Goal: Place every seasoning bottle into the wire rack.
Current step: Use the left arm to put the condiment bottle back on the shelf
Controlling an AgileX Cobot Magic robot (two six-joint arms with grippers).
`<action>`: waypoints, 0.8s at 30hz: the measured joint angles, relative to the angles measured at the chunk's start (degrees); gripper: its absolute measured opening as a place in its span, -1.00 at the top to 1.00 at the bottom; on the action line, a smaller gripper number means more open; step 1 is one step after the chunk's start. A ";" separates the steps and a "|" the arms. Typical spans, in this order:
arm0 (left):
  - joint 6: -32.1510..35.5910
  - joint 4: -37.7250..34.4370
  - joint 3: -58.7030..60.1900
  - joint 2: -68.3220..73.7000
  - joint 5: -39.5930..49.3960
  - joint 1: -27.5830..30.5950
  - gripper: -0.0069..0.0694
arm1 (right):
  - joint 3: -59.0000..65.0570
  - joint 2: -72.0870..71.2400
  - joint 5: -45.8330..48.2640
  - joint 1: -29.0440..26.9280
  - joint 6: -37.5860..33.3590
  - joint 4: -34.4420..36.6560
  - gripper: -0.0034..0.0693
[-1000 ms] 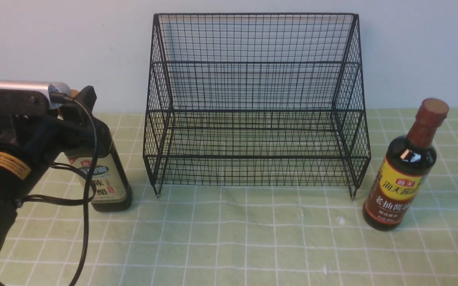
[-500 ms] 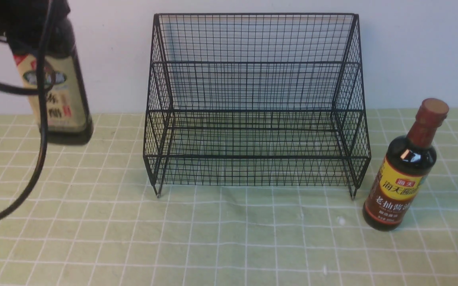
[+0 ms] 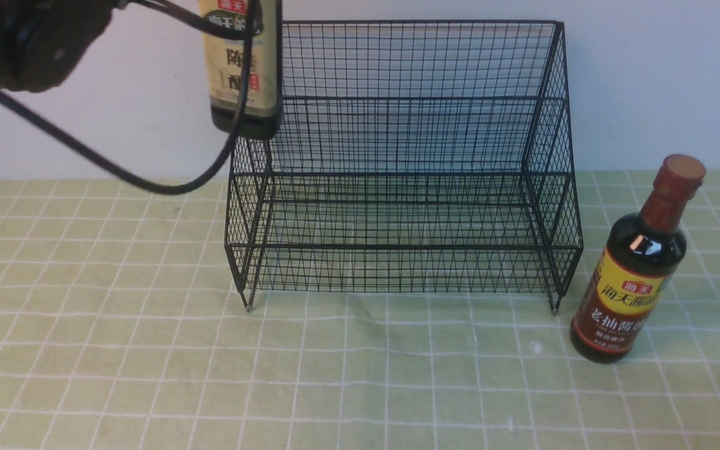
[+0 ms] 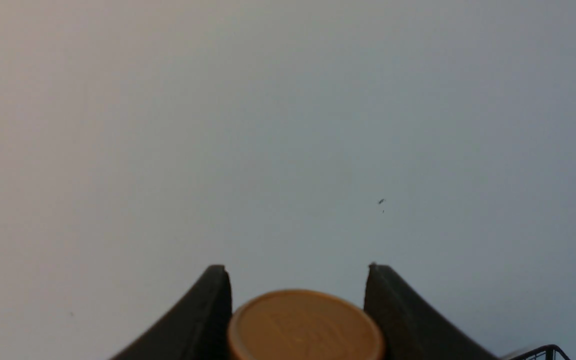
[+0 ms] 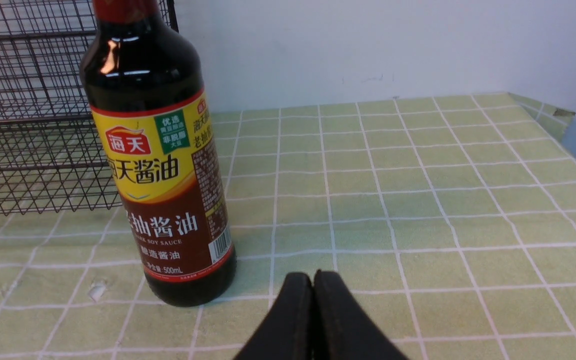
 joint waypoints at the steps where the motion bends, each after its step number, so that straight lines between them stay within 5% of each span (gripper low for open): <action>1: 0.00 -0.63 -1.09 1.56 0.05 -0.05 0.01 | 0.00 0.00 0.00 0.00 0.00 0.00 0.95; 10: 0.18 -9.05 -4.41 10.23 1.17 -0.05 0.01 | 0.00 0.00 0.00 0.00 0.00 0.00 0.95; 24: -1.33 -9.95 -4.47 14.08 12.60 -0.43 0.01 | 0.00 0.00 0.00 0.00 0.00 0.00 0.95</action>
